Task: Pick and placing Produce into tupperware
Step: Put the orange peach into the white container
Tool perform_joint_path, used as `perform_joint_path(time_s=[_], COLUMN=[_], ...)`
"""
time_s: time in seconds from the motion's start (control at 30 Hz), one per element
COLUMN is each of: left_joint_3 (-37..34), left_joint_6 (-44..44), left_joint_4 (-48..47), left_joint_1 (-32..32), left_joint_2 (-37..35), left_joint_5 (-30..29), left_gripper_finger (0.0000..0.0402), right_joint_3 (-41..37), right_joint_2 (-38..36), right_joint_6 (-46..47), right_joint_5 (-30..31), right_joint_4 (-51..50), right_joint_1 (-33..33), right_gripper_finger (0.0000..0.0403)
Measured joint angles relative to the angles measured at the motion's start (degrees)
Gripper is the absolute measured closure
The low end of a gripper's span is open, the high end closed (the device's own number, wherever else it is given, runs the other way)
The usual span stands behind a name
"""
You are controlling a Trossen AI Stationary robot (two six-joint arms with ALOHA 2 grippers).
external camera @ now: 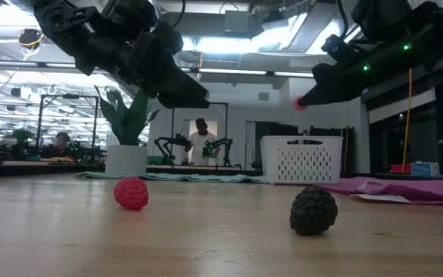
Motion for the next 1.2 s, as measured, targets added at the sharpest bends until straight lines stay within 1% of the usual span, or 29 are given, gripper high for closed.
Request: perform_joint_path(time_s=[0.07, 0.2, 0.43, 0.47, 0.6, 0.83, 1.0, 1.2], left_joint_3=[0.0, 0.0, 0.0, 0.0, 0.0, 0.0, 0.0, 0.0], left_joint_6=[0.0, 0.0, 0.0, 0.0, 0.0, 0.0, 0.0, 0.0], left_joint_4=[0.0, 0.0, 0.0, 0.0, 0.0, 0.0, 0.0, 0.0], left_joint_1=[0.0, 0.0, 0.0, 0.0, 0.0, 0.0, 0.0, 0.0], left_joint_2=[0.0, 0.0, 0.0, 0.0, 0.0, 0.0, 0.0, 0.0], left_joint_5=[0.0, 0.0, 0.0, 0.0, 0.0, 0.0, 0.0, 0.0], left_gripper_finger=[0.0115, 0.0115, 0.0115, 0.0115, 0.0115, 0.0115, 0.0115, 0.0115], right_joint_3=[0.0, 0.0, 0.1, 0.1, 2.7, 9.8, 12.4, 14.2], right_joint_2=[0.0, 0.0, 0.0, 0.0, 0.0, 0.0, 0.0, 0.1], right_joint_6=[0.0, 0.0, 1.4, 1.8, 5.8, 7.3, 8.0, 8.7], right_joint_5=[-0.6, -3.8, -4.2, -5.1, -11.4, -20.4, -26.8, -30.7], right_joint_4=[-0.3, -1.1, -2.6, -3.3, -11.4, -26.3, -32.3, -37.2], right_joint_1=[0.0, 0.0, -0.2, -0.5, -2.9, -7.2, -9.6, -11.2], right_gripper_finger=[0.0338, 0.0342, 0.0342, 0.0342, 0.0343, 0.0342, 0.0342, 0.0341])
